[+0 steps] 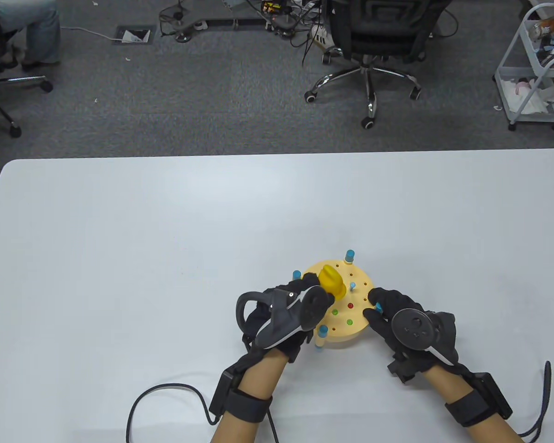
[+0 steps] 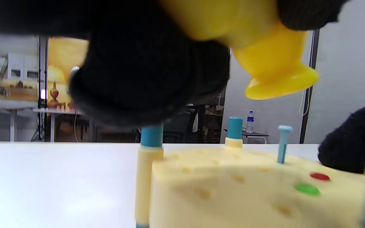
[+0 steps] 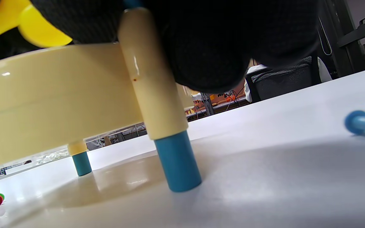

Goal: Hammer toy nails into tap bench

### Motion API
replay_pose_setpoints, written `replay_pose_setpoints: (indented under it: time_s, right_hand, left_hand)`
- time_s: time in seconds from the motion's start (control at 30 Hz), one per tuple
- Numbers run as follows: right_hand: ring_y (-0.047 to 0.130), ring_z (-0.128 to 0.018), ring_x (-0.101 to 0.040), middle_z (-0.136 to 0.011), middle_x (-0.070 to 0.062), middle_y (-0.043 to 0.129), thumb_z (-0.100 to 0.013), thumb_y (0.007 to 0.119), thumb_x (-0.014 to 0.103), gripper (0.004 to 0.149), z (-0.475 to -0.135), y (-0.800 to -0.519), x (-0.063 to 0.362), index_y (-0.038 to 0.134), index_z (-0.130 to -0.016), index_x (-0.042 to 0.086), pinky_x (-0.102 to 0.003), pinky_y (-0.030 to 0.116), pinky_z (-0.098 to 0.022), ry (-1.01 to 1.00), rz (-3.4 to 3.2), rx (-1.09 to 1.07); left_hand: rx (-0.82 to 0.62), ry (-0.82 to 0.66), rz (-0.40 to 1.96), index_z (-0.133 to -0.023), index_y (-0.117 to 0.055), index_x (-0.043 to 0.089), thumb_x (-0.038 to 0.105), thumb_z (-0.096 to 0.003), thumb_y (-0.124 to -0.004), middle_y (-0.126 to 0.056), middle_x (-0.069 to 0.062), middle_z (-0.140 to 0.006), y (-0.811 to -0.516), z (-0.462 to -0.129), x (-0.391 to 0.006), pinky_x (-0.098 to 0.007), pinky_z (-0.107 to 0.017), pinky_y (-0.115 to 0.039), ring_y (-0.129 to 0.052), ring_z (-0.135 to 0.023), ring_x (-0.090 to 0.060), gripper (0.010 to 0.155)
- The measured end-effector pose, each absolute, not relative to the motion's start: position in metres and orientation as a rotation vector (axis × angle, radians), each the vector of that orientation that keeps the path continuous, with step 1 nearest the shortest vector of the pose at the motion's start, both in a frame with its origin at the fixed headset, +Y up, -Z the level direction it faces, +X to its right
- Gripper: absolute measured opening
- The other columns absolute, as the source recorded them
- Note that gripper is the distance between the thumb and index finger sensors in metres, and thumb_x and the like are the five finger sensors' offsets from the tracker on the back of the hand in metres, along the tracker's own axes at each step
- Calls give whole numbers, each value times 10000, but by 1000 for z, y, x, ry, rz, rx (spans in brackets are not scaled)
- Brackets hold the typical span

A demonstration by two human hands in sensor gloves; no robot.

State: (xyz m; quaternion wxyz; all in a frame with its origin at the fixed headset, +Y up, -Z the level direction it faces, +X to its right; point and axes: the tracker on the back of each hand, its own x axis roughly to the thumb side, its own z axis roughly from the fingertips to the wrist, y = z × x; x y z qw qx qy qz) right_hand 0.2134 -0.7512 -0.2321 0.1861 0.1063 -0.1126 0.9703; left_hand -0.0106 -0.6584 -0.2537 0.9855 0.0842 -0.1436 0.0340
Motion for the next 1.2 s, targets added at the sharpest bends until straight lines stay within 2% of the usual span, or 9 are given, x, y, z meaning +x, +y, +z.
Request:
replay_pose_setpoints:
  time_s: [0.23, 0.4, 0.5, 0.67, 0.77, 0.93, 1.0, 1.07, 1.2]
  right_hand:
    - [959, -475, -190, -730, -134, 869, -417, 662, 485, 534, -232, -751, 213, 674, -873, 206, -373, 824, -402, -310, 2742, 305]
    - [958, -475, -193, -730, -138, 869, -418, 661, 483, 533, -233, -752, 213, 672, -873, 206, -375, 823, -402, -305, 2742, 307]
    - [958, -475, -194, -729, -139, 868, -419, 659, 481, 530, -233, -752, 212, 672, -871, 205, -374, 823, -401, -305, 2746, 307]
    - [958, -474, -195, -730, -141, 868, -420, 658, 480, 530, -233, -752, 212, 670, -873, 205, -375, 822, -402, -302, 2747, 307]
    - [959, -474, -194, -730, -141, 868, -421, 657, 478, 528, -233, -752, 212, 668, -873, 205, -375, 823, -402, -302, 2753, 304]
    - [958, -475, -196, -731, -142, 868, -422, 657, 477, 527, -233, -752, 212, 668, -873, 205, -376, 822, -403, -299, 2753, 305]
    - [958, -475, -195, -730, -141, 868, -421, 656, 477, 526, -233, -752, 211, 667, -873, 206, -376, 823, -402, -301, 2755, 304]
    - [959, -475, -195, -732, -140, 868, -422, 655, 476, 525, -233, -752, 211, 666, -873, 207, -376, 823, -402, -299, 2759, 300]
    - [959, -477, -197, -734, -138, 869, -422, 655, 481, 526, -234, -753, 212, 664, -876, 215, -378, 822, -403, -280, 2753, 303]
  left_hand:
    - [-9, -264, -359, -830, -729, 211, 597, -343, -611, -1027, -43, -456, -683, -269, 47, -326, -116, -866, -1059, -193, -186, 633]
    - [267, -260, -112, -823, -795, 207, 588, -336, -674, -1048, -82, -435, -659, -266, 39, -353, -112, -851, -1052, -176, -234, 631]
    - [-120, -321, -300, -826, -739, 178, 574, -350, -632, -1030, -87, -443, -683, -279, 52, -349, -102, -857, -1052, -174, -225, 628]
    - [271, -301, -241, -817, -800, 218, 589, -329, -668, -1052, -74, -424, -652, -261, 58, -350, -110, -852, -1048, -163, -231, 628]
    - [-126, -222, -442, -795, -726, 219, 593, -314, -602, -1023, -56, -431, -681, -273, 68, -329, -95, -856, -1045, -149, -207, 622]
    - [216, -301, -223, -804, -802, 213, 586, -329, -655, -1050, -76, -408, -641, -260, 66, -350, -96, -854, -1040, -132, -233, 622]
    - [14, -343, -155, -764, -920, 83, 498, -319, -795, -1083, -228, -343, -661, -271, 67, -449, -40, -821, -1023, -64, -373, 621]
    - [-191, -206, -495, -786, -688, 261, 614, -294, -542, -1010, 2, -448, -672, -273, 72, -301, -121, -882, -1054, -169, -157, 623]
    - [160, -270, -157, -801, -783, 215, 593, -333, -630, -1041, -69, -407, -639, -257, 49, -344, -93, -854, -1036, -127, -225, 621]
